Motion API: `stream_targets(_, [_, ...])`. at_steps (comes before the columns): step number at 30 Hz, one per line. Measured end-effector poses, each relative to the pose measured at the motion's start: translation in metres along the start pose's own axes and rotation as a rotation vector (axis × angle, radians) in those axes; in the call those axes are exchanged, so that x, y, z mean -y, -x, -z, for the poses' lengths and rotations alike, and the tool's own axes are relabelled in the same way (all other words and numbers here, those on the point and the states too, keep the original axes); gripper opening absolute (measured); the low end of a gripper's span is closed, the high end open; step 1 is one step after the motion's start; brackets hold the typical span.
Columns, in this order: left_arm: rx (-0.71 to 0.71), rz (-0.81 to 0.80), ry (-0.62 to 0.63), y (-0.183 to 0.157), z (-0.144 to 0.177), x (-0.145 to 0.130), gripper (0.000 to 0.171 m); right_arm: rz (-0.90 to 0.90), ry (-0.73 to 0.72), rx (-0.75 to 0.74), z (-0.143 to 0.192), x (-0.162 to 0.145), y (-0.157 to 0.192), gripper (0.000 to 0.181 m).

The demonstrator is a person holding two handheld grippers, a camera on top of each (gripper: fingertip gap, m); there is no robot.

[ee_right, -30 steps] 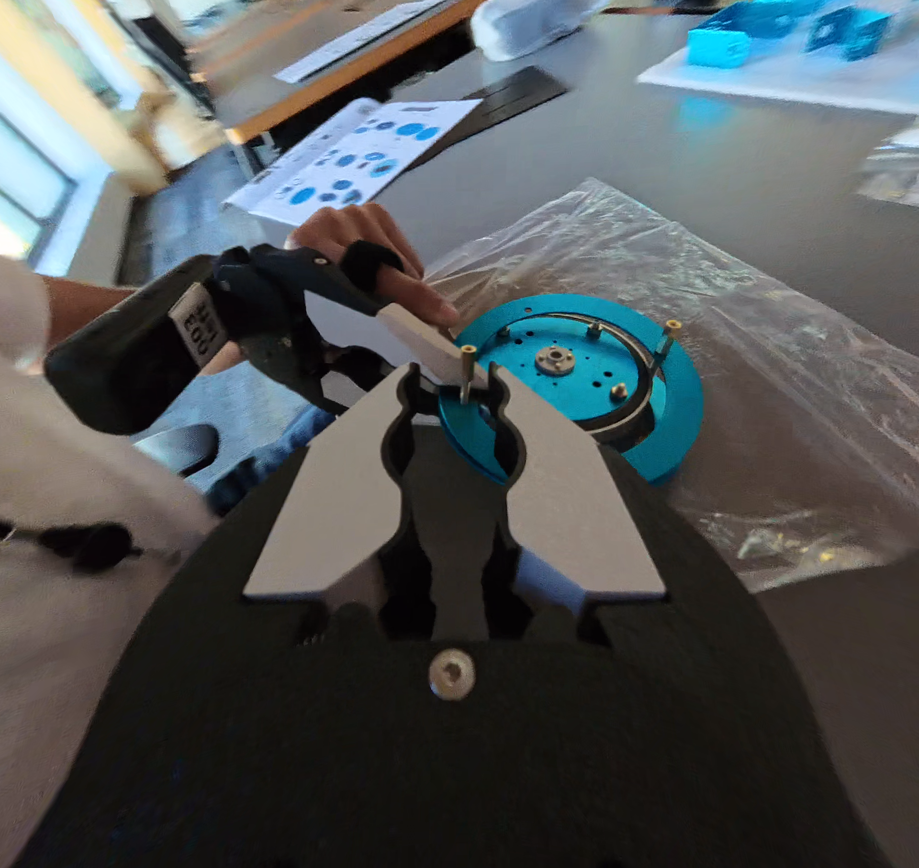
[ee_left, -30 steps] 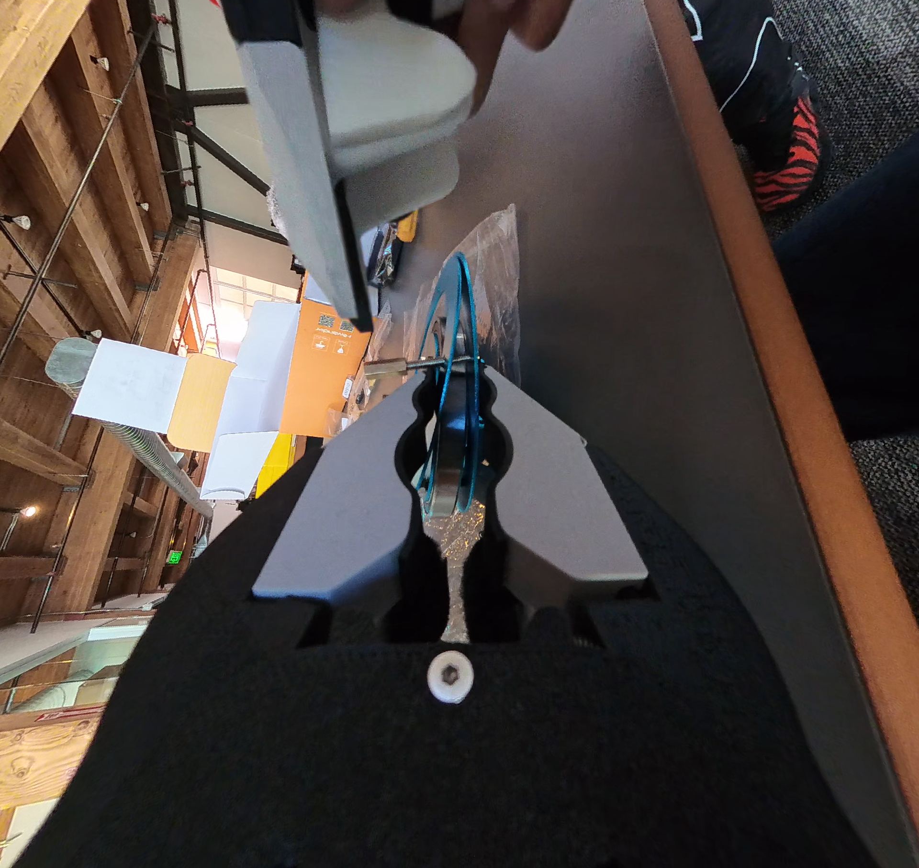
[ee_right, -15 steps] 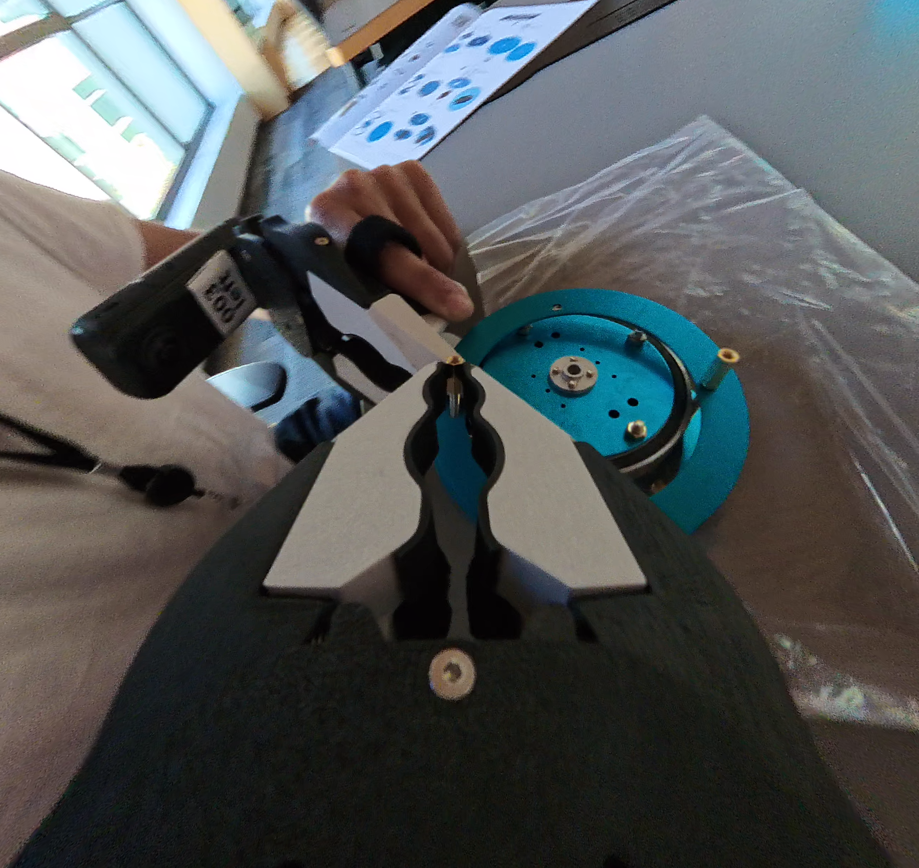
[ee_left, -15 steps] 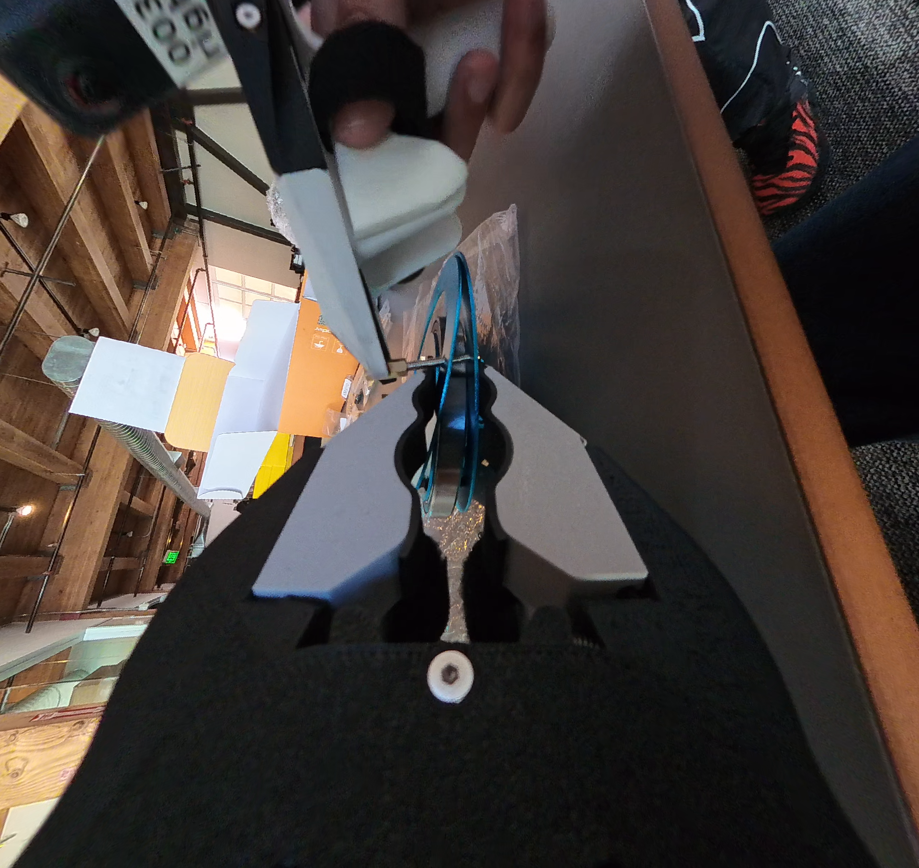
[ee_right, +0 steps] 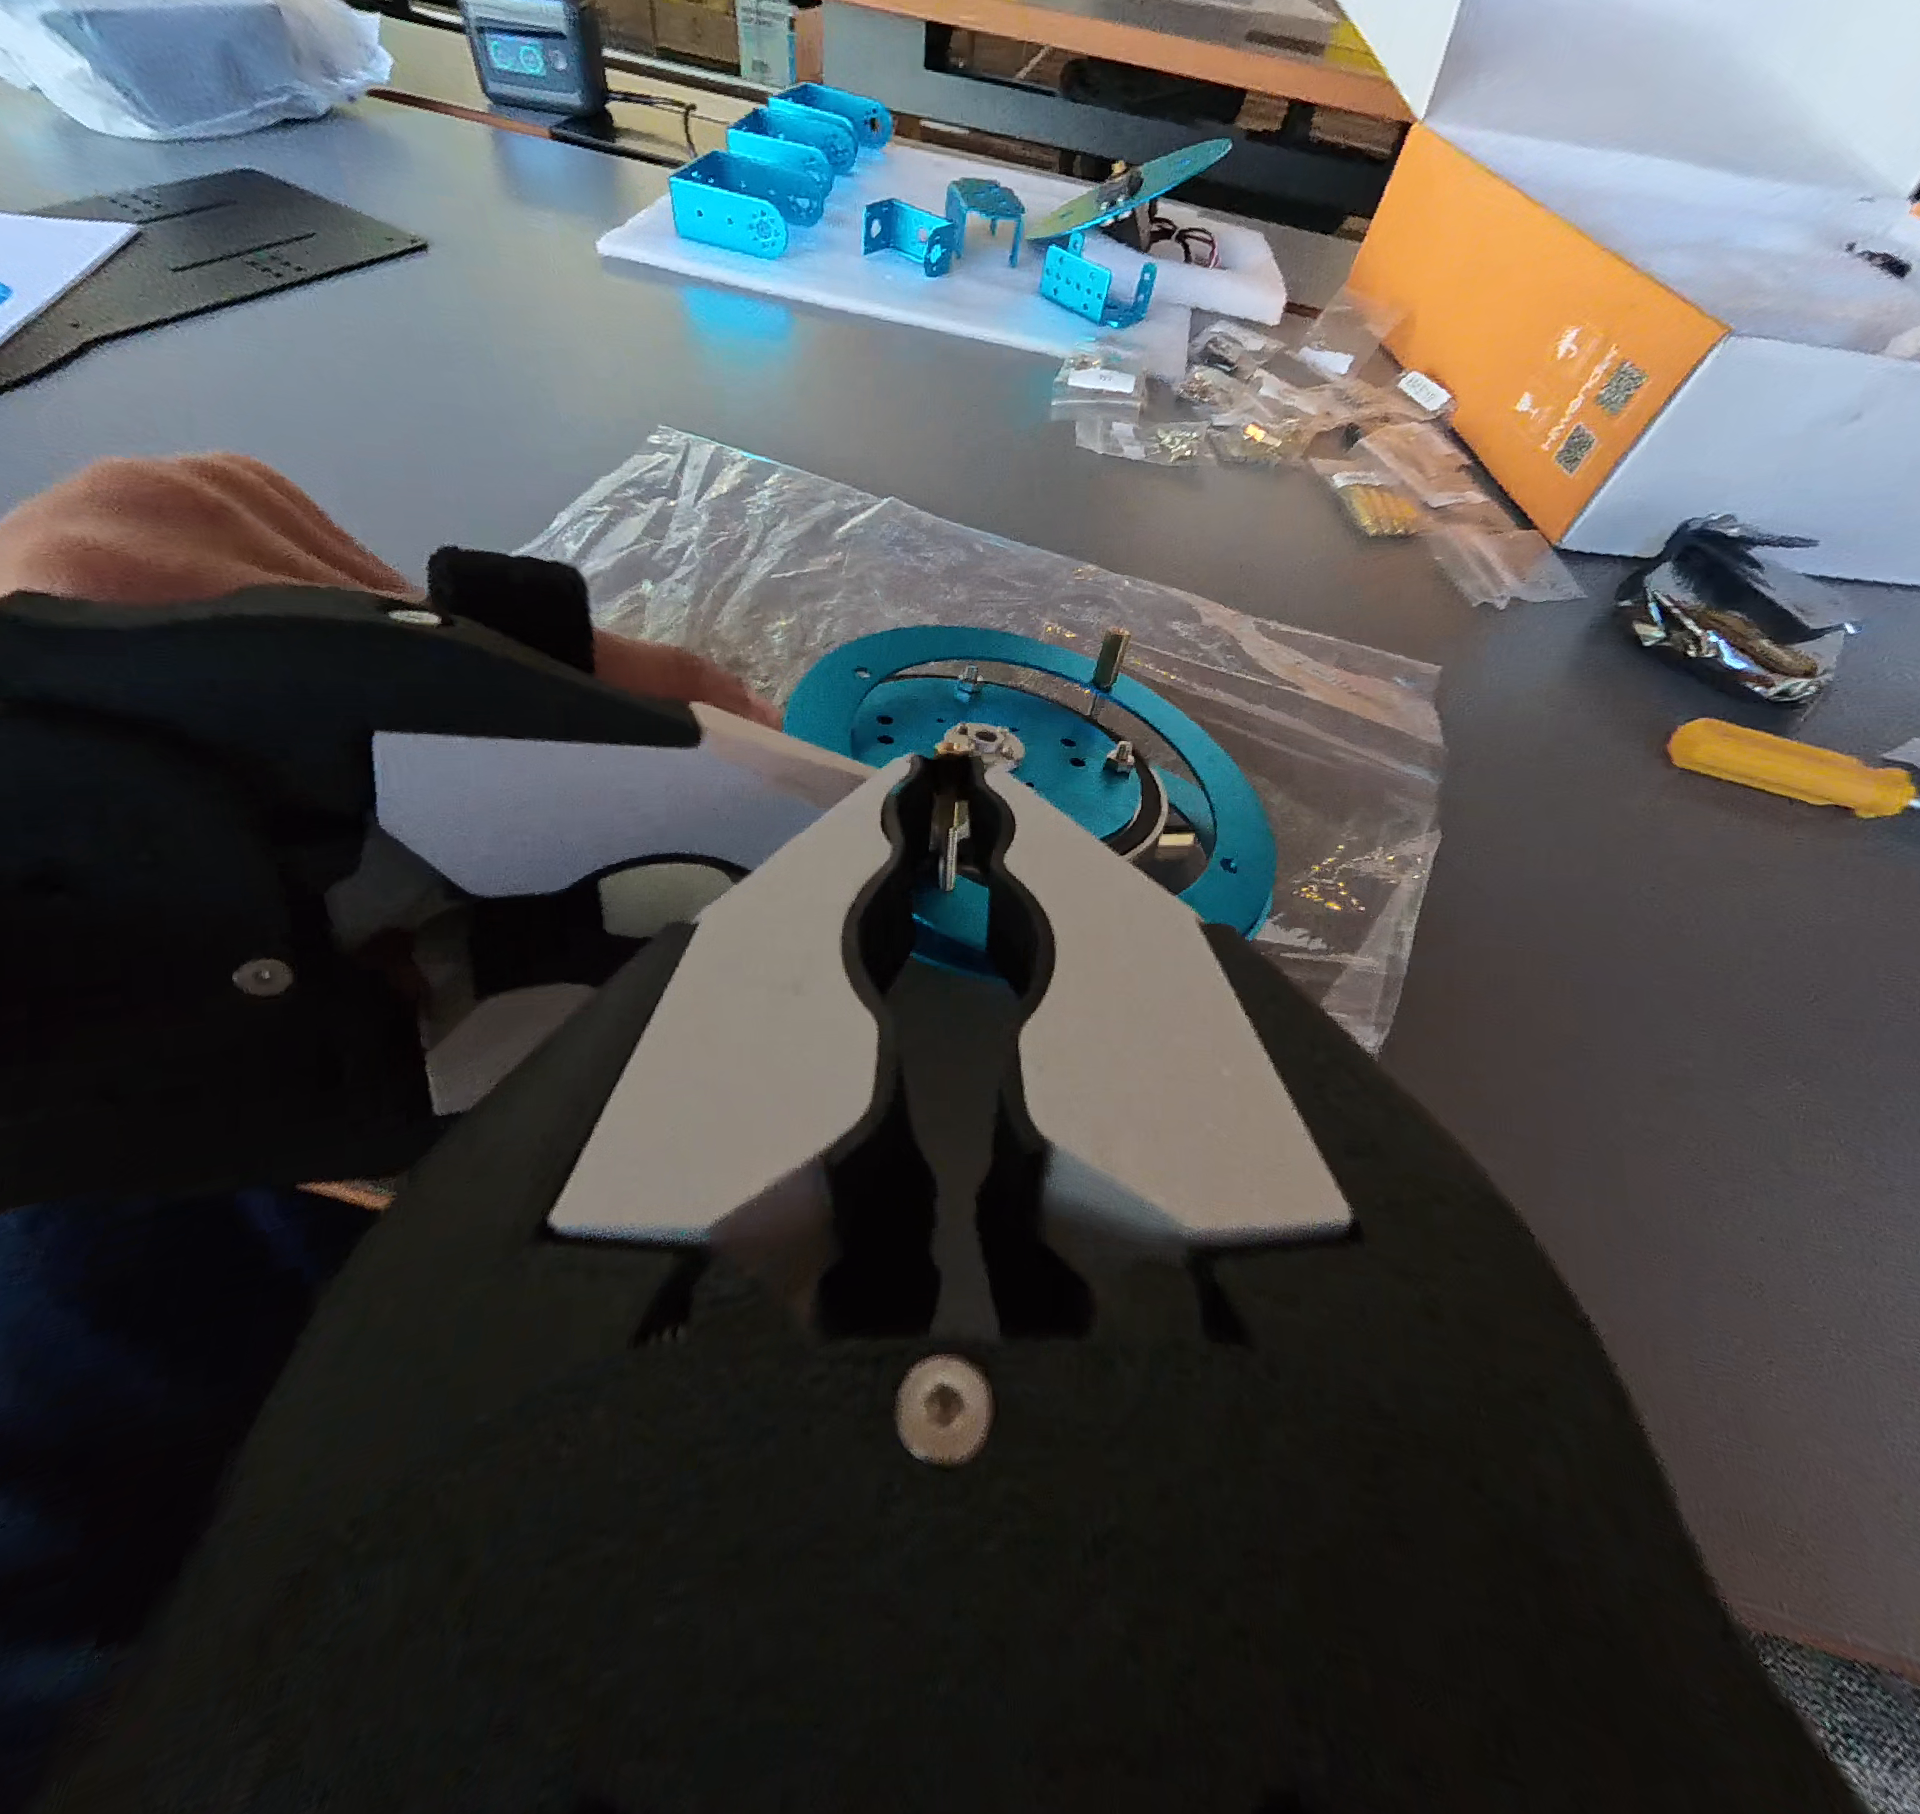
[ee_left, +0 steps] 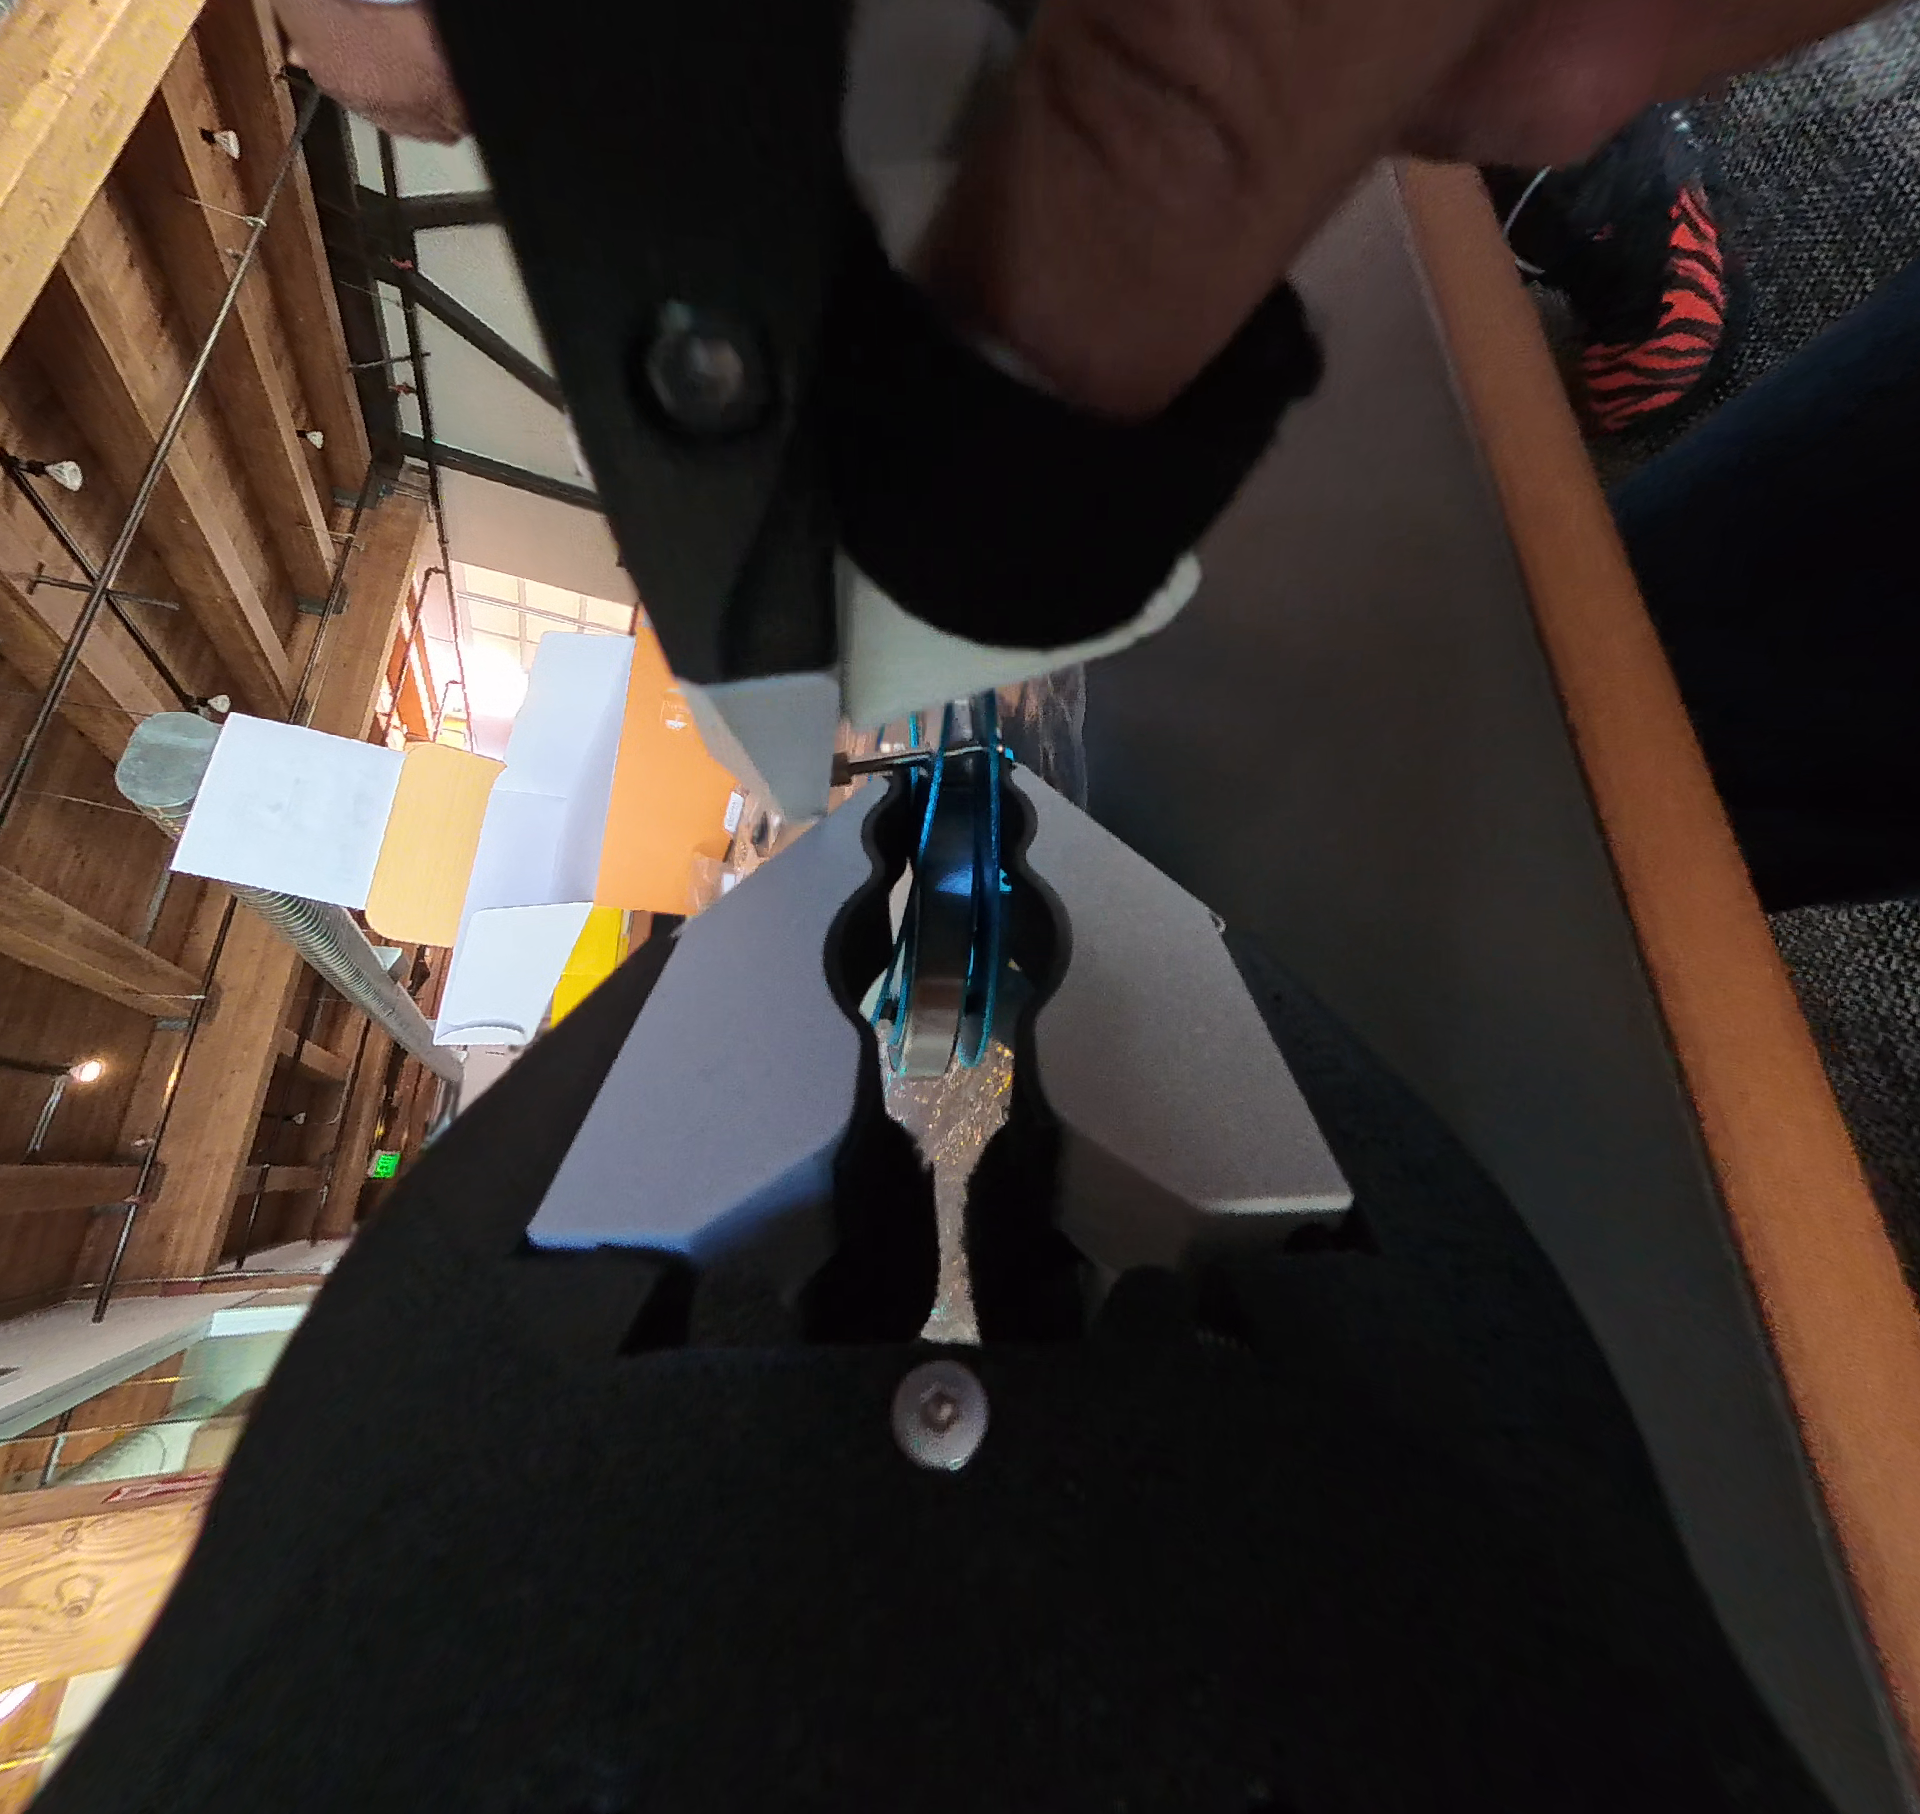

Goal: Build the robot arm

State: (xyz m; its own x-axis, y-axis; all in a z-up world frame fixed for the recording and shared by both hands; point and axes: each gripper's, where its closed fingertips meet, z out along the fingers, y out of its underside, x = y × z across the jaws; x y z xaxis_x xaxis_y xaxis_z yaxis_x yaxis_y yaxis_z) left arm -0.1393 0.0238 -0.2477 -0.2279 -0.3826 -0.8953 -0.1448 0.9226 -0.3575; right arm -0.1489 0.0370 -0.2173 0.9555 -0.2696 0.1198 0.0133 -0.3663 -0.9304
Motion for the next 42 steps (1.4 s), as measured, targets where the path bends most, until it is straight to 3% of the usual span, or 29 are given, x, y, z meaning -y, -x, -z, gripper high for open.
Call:
stream_targets(3, [-0.002, 0.006, -0.002, 0.0, 0.0, 0.001, 0.016, -0.028, 0.025, 0.155, 0.004, -0.001, -0.004, 0.018])
stream_targets(7, [-0.002, 0.009, -0.003, 0.001, 0.0, 0.0, 0.016, -0.101, -0.026, 0.549, 0.017, 0.017, -0.017, 0.03])
stream_targets(10, [-0.001, 0.004, -0.003, 0.001, 0.0, 0.0, 0.016, -0.062, 0.149, 0.911, 0.019, -0.004, -0.002, 0.041])
stream_targets(12, [-0.002, 0.007, -0.004, 0.001, 0.0, 0.0, 0.016, -0.032, 0.214, 1.082, 0.015, -0.012, 0.003, 0.039])
stream_targets(15, [-0.003, 0.01, -0.005, 0.002, 0.001, 0.0, 0.016, -0.149, 0.236, 1.281, 0.016, 0.002, 0.009, 0.025])
stream_targets(17, [-0.007, 0.015, -0.006, 0.001, 0.001, 0.0, 0.016, -0.155, 0.261, 1.318, 0.011, 0.0, 0.012, 0.018])
stream_targets(22, [-0.004, 0.007, -0.008, 0.0, 0.001, 0.001, 0.016, -0.047, 0.246, 1.288, 0.005, -0.007, 0.011, 0.004])
stream_targets(25, [-0.008, 0.028, -0.01, 0.001, 0.001, 0.001, 0.016, -0.016, 0.227, 1.148, 0.006, -0.007, 0.009, 0.005])
stream_targets(28, [0.003, 0.014, 0.003, 0.002, 0.001, 0.0, 0.016, 0.036, 0.182, 0.859, 0.003, -0.005, 0.01, 0.005])
stream_targets(33, [0.013, -0.015, 0.019, 0.002, 0.001, -0.002, 0.016, 0.001, 0.027, 0.198, 0.0, -0.004, 0.004, 0.005])
stream_targets(36, [0.019, -0.03, 0.019, 0.001, 0.001, -0.002, 0.016, 0.21, 0.013, -0.038, 0.001, -0.003, 0.001, 0.005])
stream_targets(38, [0.021, -0.007, 0.013, 0.004, 0.002, -0.002, 0.015, 0.181, 0.014, 0.021, 0.002, 0.001, 0.002, 0.005])
stream_targets(42, [0.027, 0.016, 0.019, 0.007, 0.001, -0.005, 0.015, -0.046, -0.023, 0.483, 0.017, 0.025, 0.001, 0.021])
